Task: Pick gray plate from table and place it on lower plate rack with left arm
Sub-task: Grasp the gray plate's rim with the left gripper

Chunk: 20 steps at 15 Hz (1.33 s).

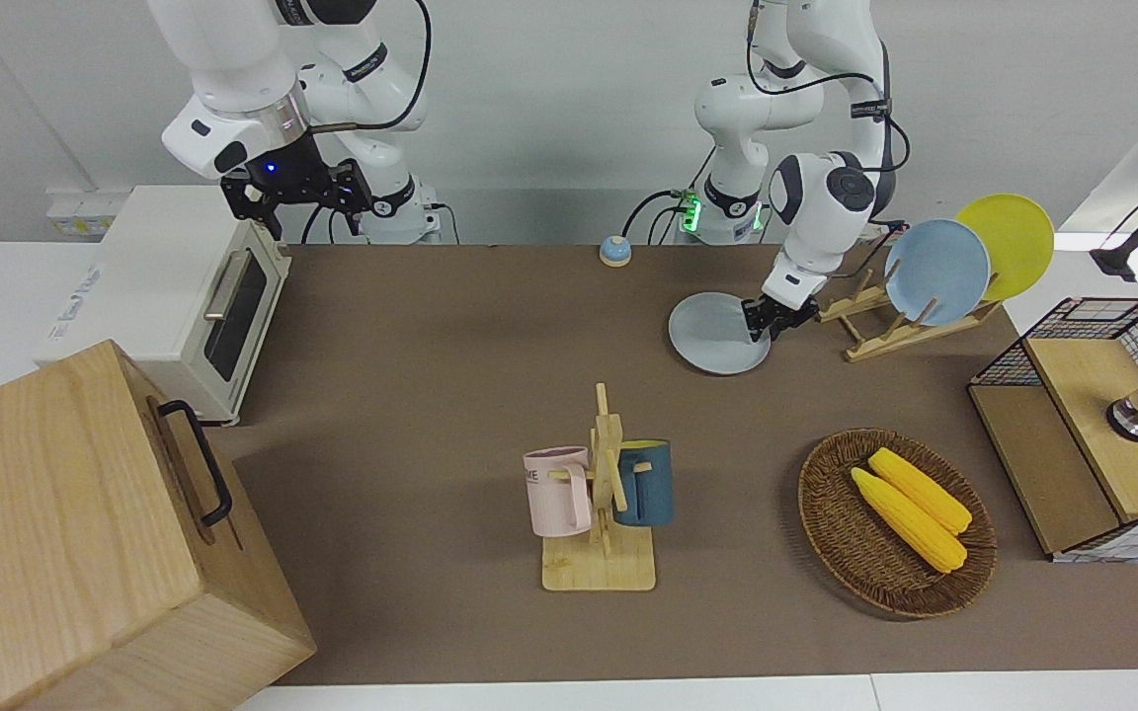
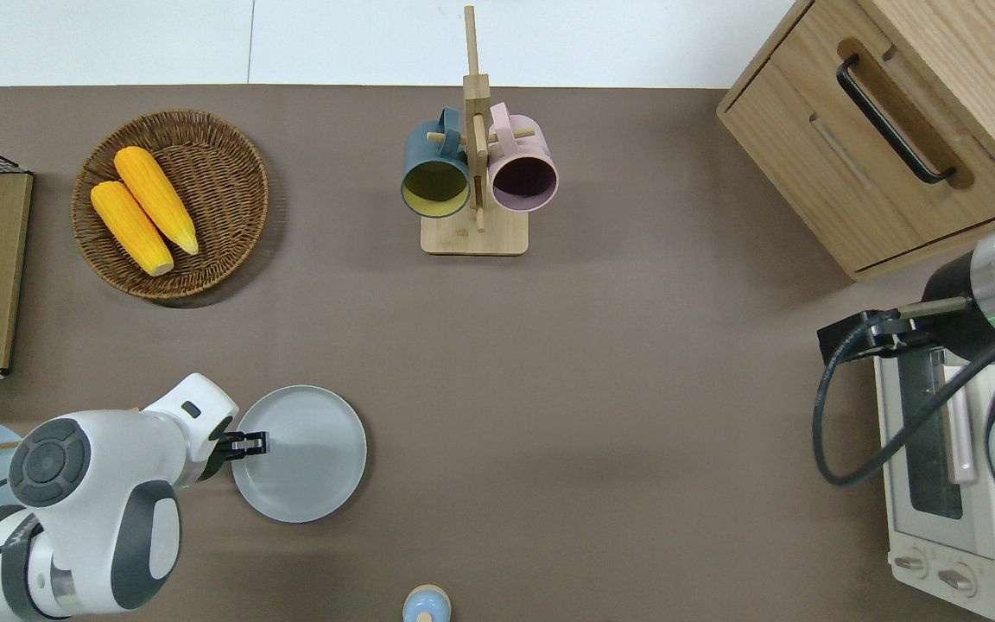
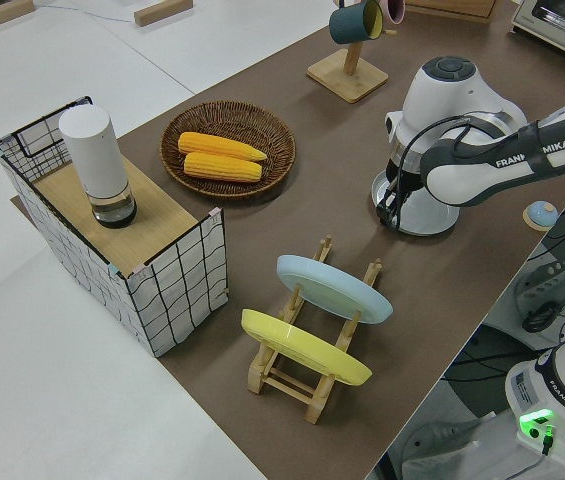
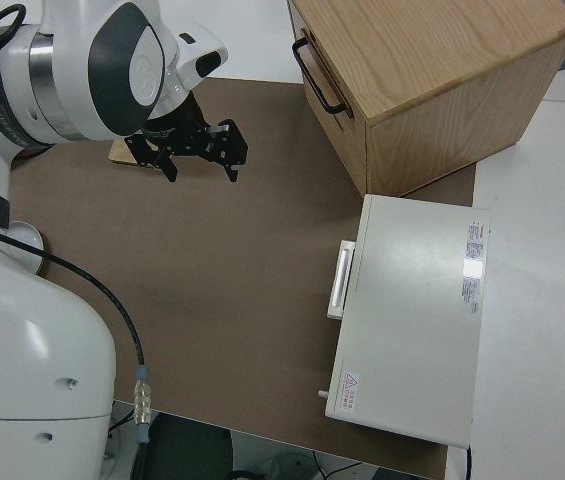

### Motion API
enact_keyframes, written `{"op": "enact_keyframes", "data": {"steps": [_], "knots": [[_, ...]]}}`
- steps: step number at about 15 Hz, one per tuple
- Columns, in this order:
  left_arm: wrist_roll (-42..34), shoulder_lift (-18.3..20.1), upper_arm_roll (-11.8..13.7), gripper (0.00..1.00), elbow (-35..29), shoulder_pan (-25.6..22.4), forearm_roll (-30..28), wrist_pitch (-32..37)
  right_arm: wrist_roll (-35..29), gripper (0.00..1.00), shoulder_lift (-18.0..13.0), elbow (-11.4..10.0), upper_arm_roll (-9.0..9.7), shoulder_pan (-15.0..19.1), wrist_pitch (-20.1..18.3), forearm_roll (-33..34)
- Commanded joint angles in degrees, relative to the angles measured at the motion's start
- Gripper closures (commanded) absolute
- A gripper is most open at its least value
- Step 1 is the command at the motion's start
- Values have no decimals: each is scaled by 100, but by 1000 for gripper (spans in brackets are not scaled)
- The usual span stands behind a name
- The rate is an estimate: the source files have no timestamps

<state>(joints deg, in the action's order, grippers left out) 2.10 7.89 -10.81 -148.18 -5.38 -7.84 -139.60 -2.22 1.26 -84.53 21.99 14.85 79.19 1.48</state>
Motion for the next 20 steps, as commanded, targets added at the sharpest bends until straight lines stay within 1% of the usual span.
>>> {"op": "enact_keyframes", "data": {"steps": [1, 4, 8, 9, 10, 11, 14, 17, 18, 20], "knots": [[-17, -77, 44, 865, -88, 55, 151, -199, -68, 17, -12, 41, 121, 132, -62, 37], [-17, -139, 44, 863, -88, 55, 257, -269, -68, 17, -12, 41, 113, 132, -62, 37], [-8, -165, 44, 860, -88, 64, 257, -287, -68, 17, -20, 41, 113, 132, -70, 37], [-8, -157, 44, 904, -88, 55, 257, -296, -68, 17, -12, 41, 121, 132, -62, 37], [-17, -165, 44, 985, -88, 46, 257, -296, -68, 17, -20, 41, 113, 132, -62, 37], [-8, -165, 44, 1000, -88, 46, 257, -296, -68, 17, -12, 41, 121, 132, -62, 37], [-8, -157, 44, 1000, -62, 20, 257, -278, -68, 17, -20, 41, 113, 132, -62, 37], [-17, -69, 71, 1000, 8, 2, 257, -191, -68, 17, -12, 41, 113, 132, -71, 37], [-17, -34, 97, 1000, 61, 2, 257, -112, -68, 17, -12, 41, 121, 132, -62, 37], [-8, 28, 115, 1000, 358, -7, 257, 326, -68, 17, -12, 41, 121, 132, -62, 37]]}}
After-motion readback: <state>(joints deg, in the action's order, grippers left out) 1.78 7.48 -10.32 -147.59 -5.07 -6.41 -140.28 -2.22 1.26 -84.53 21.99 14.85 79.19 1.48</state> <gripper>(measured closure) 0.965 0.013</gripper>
